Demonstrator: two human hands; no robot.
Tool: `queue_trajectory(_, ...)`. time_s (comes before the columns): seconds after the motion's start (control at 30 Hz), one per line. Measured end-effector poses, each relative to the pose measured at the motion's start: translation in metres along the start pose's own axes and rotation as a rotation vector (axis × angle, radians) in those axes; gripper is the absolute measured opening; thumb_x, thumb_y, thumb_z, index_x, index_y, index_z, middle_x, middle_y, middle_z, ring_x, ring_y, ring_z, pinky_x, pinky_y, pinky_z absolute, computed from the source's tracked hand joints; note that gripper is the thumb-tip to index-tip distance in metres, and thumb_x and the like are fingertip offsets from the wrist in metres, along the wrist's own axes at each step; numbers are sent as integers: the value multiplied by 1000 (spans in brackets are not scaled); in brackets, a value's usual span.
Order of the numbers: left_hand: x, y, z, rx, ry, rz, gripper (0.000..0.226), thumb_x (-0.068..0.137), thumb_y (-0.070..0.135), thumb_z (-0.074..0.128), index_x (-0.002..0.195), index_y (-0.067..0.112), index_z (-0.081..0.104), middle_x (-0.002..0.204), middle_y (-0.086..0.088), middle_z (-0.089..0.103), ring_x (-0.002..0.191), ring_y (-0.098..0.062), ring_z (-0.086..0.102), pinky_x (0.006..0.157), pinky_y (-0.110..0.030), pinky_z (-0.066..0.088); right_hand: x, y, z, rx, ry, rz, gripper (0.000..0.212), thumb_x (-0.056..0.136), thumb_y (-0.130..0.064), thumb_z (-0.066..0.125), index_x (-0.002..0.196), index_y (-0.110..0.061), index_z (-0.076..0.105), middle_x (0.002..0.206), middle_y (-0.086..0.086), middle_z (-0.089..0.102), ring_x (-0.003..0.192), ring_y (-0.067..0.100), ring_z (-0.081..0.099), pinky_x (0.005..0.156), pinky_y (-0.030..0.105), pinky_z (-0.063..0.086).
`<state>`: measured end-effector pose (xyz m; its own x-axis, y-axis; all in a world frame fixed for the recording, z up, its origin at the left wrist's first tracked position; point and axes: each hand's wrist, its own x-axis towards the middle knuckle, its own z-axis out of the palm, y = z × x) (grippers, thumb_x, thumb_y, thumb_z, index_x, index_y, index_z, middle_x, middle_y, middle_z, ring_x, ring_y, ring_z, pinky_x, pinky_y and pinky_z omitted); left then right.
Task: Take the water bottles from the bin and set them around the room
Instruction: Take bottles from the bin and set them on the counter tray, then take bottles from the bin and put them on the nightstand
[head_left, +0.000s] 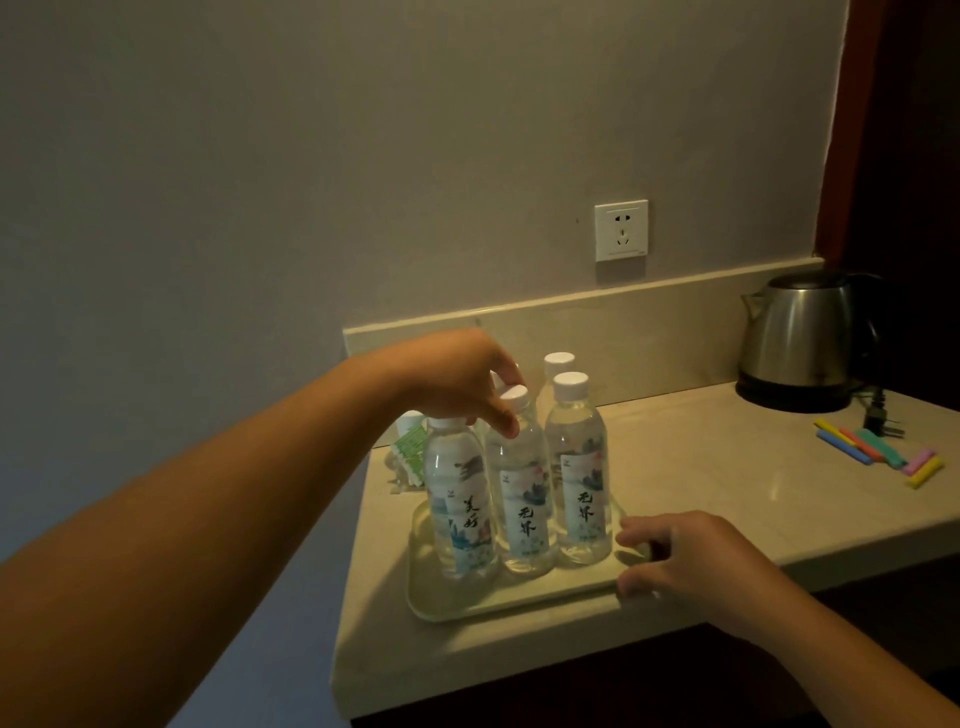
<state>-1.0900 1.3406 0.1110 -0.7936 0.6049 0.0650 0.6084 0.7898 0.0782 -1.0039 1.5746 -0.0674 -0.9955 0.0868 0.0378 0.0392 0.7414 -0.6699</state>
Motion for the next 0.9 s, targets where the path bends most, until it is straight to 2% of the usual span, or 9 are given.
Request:
queue_trajectory(0.1, -2, 2, 1, 9, 4, -15, 60, 81, 39, 79, 136, 25, 58, 133, -3, 64, 100, -11, 57, 81, -27, 40, 2, 4, 0, -4, -14, 3, 37, 65, -38, 92, 99, -34, 79, 109, -27, 68, 83, -10, 58, 63, 6, 42)
queue_trajectory(0.17, -6, 5, 0, 2, 12, -26, 60, 82, 40, 78, 136, 26, 57, 132, -1, 64, 100, -10, 54, 83, -27, 41, 1, 5, -1, -55, -16, -14, 23, 66, -43, 90, 83, -40, 76, 100, -22, 72, 84, -6, 62, 66, 9, 47)
queue_trajectory(0.27, -21, 9, -7, -100, 60, -42, 59, 83, 47, 74, 134, 26, 55, 127, 2, 66, 102, -10, 60, 82, -23, 47, -5, 0, -3, -91, -18, -34, 19, 72, -53, 82, 81, -45, 67, 95, -21, 68, 86, -4, 60, 66, 15, 47)
queue_trajectory(0.37, -47, 10, -15, -254, 224, -76, 46, 88, 54, 64, 125, 27, 60, 109, 12, 67, 94, -2, 63, 74, -15, 48, -13, -19, -9, -58, 137, -93, 10, 86, -53, 67, 81, -44, 66, 80, -21, 66, 76, -3, 59, 59, 18, 44)
queue_trajectory(0.43, -67, 5, -16, -336, 365, -121, 34, 93, 50, 59, 118, 28, 63, 101, 15, 65, 91, 2, 61, 70, -14, 47, -21, -43, -7, 115, 188, -198, 23, 89, -52, 61, 72, -38, 68, 69, -13, 70, 67, 2, 63, 58, 23, 48)
queue_trajectory(0.53, -103, -9, -8, -418, 485, -218, 17, 98, 40, 58, 108, 28, 64, 100, 10, 68, 92, -2, 64, 75, -18, 50, -36, -96, 11, 387, 13, -351, 26, 85, -48, 59, 75, -29, 74, 68, -6, 74, 60, 6, 68, 60, 32, 56)
queue_trajectory(0.63, -149, -35, 3, -439, 531, -364, 7, 99, 36, 58, 98, 31, 62, 90, 12, 69, 84, 0, 64, 69, -18, 47, -43, -156, 45, 488, -111, -434, 30, 90, -35, 60, 71, -17, 74, 69, -3, 74, 56, 9, 68, 57, 30, 55)
queue_trajectory(0.73, -208, -70, 10, -497, 569, -536, 11, 97, 37, 60, 88, 32, 64, 85, 11, 73, 80, -3, 67, 66, -21, 47, -44, -214, 88, 549, -206, -427, 30, 91, -23, 61, 66, -12, 72, 65, 0, 73, 52, 12, 66, 54, 30, 54)
queue_trajectory(0.9, -319, -132, 21, -662, 722, -738, 16, 93, 37, 60, 91, 26, 70, 79, 8, 76, 75, -9, 71, 68, -29, 51, -50, -309, 174, 578, -353, -341, 28, 90, -19, 61, 65, -12, 71, 61, -1, 69, 45, 10, 62, 48, 25, 53)
